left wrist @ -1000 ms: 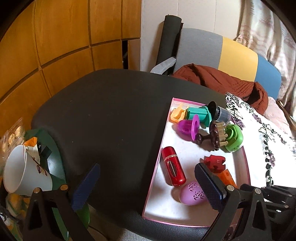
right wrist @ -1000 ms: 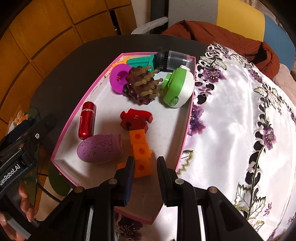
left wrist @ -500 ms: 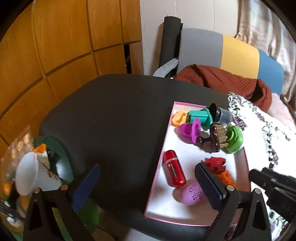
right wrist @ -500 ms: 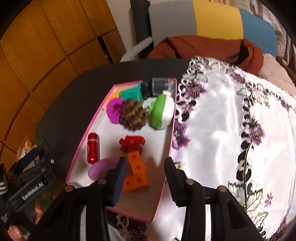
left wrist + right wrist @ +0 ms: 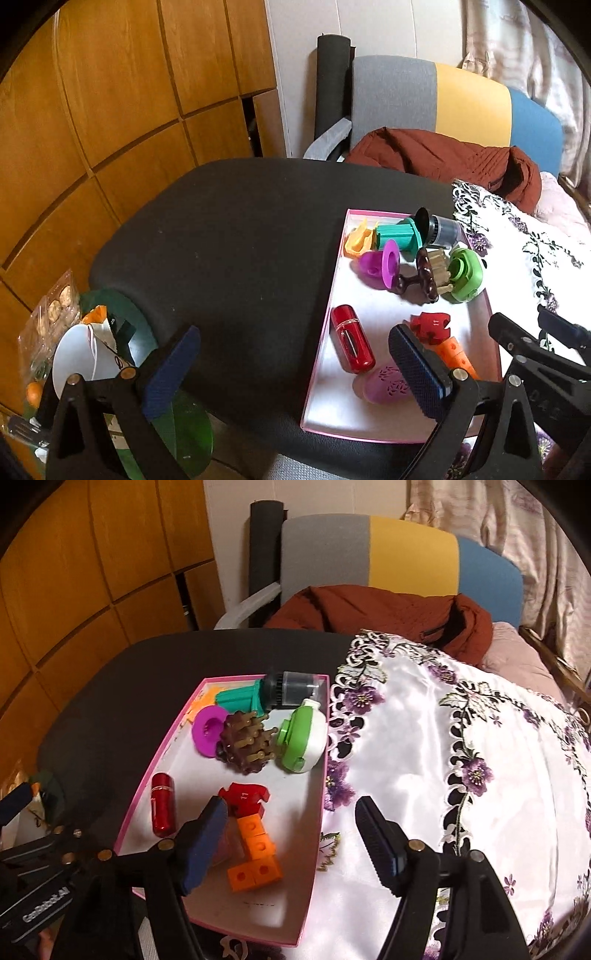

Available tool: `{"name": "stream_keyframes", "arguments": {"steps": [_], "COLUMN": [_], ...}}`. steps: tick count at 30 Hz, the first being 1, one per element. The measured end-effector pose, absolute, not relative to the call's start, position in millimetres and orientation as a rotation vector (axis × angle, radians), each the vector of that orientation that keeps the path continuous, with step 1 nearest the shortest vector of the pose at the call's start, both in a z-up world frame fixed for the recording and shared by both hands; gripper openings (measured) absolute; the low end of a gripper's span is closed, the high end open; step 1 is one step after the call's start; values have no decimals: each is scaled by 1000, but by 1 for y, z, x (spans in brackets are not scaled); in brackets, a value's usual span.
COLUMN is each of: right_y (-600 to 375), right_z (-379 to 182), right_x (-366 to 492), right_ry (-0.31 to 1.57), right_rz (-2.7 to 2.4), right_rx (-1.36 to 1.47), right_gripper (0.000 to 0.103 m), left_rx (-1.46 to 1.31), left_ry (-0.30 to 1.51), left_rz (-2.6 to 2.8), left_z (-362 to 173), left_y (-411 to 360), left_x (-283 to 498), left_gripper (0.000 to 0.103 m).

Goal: Organize rigid objects

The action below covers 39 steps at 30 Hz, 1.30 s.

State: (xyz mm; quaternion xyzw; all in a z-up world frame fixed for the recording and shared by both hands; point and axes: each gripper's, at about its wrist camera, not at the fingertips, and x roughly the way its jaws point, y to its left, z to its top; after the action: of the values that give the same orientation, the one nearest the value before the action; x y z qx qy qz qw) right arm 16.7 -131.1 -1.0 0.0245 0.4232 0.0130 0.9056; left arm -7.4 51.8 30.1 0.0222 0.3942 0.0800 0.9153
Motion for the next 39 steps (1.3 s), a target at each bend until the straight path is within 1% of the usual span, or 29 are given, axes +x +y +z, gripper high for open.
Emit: {"name": "stream_keyframes", "arguments": {"steps": [11, 39], "right_y": [-125, -129], "right_z": [-2, -2], "right_x": [11, 10], "right_ry": [869, 869], "right_rz": [-45, -72], "right_rx": [10, 32], "right_gripper": [73, 73], "left_rx": [65, 35], "left_ry": [826, 839], "left_rz": [150, 120], "left_z": [29, 28], "left_y": [47, 39], "left_x": [-9, -8], "left_gripper": [103, 103]}}
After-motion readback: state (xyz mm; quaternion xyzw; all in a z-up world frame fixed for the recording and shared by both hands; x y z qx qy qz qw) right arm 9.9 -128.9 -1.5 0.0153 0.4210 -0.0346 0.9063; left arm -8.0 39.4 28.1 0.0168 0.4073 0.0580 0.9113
